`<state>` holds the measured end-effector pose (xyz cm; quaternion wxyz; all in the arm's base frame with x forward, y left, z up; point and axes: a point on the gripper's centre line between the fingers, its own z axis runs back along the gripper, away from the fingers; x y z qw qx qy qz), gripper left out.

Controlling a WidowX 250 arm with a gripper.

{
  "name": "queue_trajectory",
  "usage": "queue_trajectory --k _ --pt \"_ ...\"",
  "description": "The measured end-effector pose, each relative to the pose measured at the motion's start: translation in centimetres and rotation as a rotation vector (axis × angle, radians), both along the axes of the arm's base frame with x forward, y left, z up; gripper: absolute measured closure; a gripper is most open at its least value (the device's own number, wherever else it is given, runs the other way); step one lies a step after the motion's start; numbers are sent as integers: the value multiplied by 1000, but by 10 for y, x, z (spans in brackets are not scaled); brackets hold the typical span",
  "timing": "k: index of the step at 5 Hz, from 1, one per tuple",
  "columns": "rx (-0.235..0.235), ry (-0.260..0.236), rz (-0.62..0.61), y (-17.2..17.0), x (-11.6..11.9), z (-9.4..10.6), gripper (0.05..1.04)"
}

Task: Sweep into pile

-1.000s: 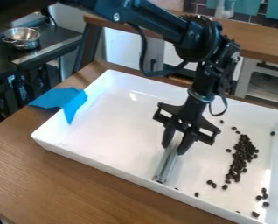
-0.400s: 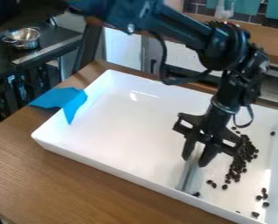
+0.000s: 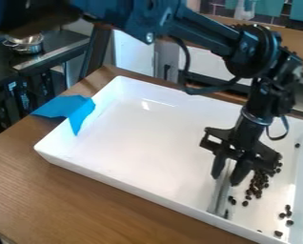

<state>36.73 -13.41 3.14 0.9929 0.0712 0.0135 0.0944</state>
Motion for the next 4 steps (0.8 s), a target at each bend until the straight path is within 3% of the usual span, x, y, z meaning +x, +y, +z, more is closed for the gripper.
queue_trajectory --k 4 --pt "-55 -26 -4 -28 3 0 745"
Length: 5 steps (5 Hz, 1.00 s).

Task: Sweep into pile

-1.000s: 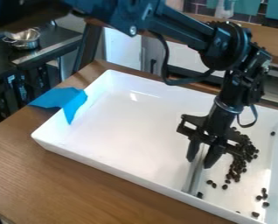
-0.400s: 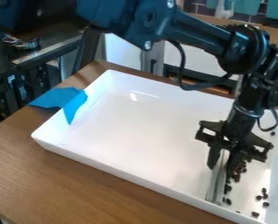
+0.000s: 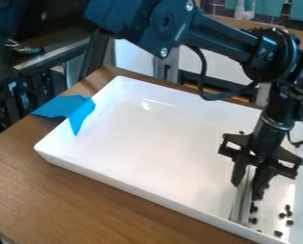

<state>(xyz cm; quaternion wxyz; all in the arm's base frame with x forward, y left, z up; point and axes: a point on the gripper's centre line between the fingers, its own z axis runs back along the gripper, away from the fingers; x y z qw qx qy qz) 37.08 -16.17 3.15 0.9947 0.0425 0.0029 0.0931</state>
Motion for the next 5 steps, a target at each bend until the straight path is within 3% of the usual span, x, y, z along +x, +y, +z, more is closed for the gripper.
queue_trajectory --k 1,2,3,4,5 --pt "-28 -28 -12 -3 -1 -1 745" --pt "-90 -45 -39 11 -2 8 745" --pt "-141 -63 0 61 7 43 745" --pt "-130 -46 43 115 11 55 745" --pt "-74 -52 -17 151 17 65 745"
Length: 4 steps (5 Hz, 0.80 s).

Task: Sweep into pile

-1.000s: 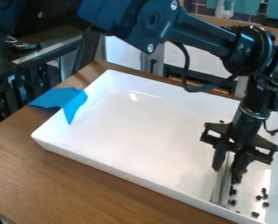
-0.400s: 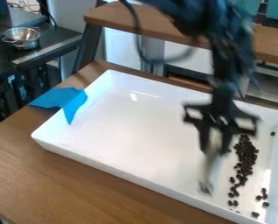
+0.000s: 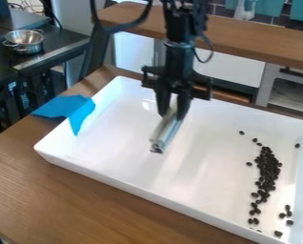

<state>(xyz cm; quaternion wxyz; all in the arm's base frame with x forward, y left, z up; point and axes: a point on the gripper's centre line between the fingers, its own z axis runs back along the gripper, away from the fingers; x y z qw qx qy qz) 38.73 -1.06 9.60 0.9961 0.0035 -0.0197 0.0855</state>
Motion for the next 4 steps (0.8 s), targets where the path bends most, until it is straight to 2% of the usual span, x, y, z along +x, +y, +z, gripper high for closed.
queue_trajectory --k 1,2,3,4 --pt "57 -15 -16 48 3 4 745" --pt "71 -18 -16 78 8 -6 745" --pt "78 -26 14 91 16 -13 745" --pt "92 0 30 102 16 -27 745"
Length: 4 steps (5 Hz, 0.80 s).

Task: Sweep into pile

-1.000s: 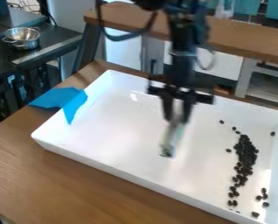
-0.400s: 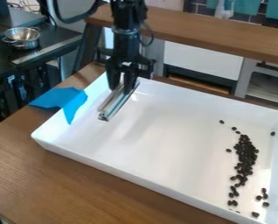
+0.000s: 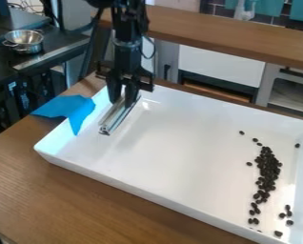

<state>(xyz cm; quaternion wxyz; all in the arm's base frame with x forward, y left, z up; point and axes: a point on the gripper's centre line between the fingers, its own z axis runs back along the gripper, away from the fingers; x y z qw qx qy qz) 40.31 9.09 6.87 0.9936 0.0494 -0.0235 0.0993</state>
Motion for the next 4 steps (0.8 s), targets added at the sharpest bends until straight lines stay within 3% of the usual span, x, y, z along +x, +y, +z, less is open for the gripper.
queue_trajectory --k 3,4 --pt "40 31 23 0 -8 -26 745" --pt "51 45 33 0 -9 -33 674"
